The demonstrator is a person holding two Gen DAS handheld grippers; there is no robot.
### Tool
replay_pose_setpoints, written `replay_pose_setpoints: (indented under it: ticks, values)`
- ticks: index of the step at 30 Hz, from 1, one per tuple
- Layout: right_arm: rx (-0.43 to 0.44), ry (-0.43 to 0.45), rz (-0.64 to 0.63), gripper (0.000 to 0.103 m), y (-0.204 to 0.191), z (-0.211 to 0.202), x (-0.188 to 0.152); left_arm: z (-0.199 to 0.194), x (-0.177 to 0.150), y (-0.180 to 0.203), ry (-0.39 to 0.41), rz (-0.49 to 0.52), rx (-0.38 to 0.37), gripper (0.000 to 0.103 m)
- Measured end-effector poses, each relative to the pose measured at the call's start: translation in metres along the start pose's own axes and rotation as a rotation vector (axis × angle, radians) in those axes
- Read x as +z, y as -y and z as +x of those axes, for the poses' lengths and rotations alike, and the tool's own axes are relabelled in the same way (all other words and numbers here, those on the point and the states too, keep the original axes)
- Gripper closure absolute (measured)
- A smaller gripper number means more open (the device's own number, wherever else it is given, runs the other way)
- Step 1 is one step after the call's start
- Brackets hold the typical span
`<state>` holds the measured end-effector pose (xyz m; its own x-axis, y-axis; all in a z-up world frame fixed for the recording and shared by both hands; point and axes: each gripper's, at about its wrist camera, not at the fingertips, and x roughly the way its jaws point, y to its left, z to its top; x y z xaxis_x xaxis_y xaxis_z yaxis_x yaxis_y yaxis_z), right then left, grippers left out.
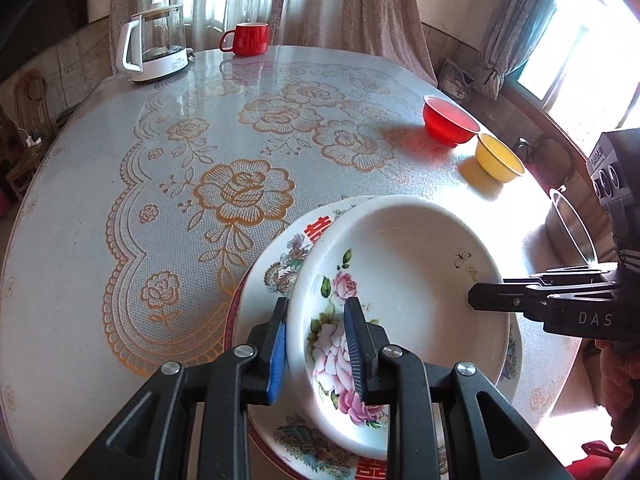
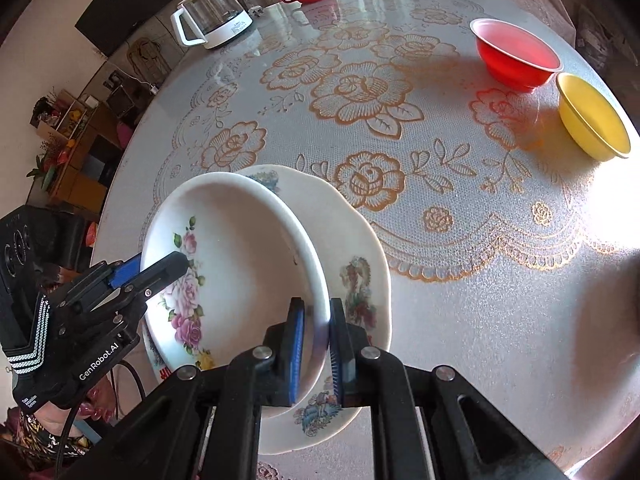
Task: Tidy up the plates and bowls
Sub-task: 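Lower the rose bowl onto the double-happiness plate and open the right tool, then move the right tool to the rim of the steel basin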
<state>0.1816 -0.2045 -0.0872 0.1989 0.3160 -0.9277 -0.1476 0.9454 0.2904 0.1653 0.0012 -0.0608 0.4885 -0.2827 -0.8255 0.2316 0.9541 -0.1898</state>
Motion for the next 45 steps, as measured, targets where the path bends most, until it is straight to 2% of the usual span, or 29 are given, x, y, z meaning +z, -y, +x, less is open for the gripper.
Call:
replay_pose_setpoints:
  ticks: [10,17,23,26,32,35,37,41,45]
  values:
    - [-0.016,0.001,-0.042,0.090,-0.003,0.000,0.002,0.000,-0.003,0.007,-0.005,0.011,0.037,0.072]
    - [-0.035,-0.009,-0.074,0.090,-0.007,0.000,-0.001,0.000,-0.006,0.014,-0.013,0.052,0.097,0.069]
    - [-0.051,-0.014,-0.100,0.086,-0.010,0.000,-0.001,-0.005,-0.008,0.011,-0.011,0.041,0.109,0.068]
    - [-0.075,-0.006,-0.117,0.083,-0.012,-0.002,0.000,-0.008,-0.010,0.010,-0.006,0.040,0.107,0.062]
    - [-0.082,-0.002,-0.123,0.080,-0.013,-0.004,-0.002,-0.011,-0.013,0.010,-0.008,0.030,0.099,0.061]
    - [-0.081,-0.002,-0.115,0.080,-0.013,-0.005,-0.004,-0.014,-0.015,0.009,-0.004,0.021,0.095,0.053]
    - [-0.076,0.000,-0.105,0.080,-0.012,-0.007,-0.005,-0.017,-0.015,0.007,0.001,0.010,0.097,0.044]
    - [-0.065,0.025,-0.075,0.080,-0.008,-0.017,-0.009,-0.025,-0.013,0.002,0.014,-0.020,0.092,0.037]
    - [-0.050,0.071,-0.022,0.075,-0.001,-0.032,-0.012,-0.032,-0.007,-0.005,0.032,-0.065,0.077,0.032]
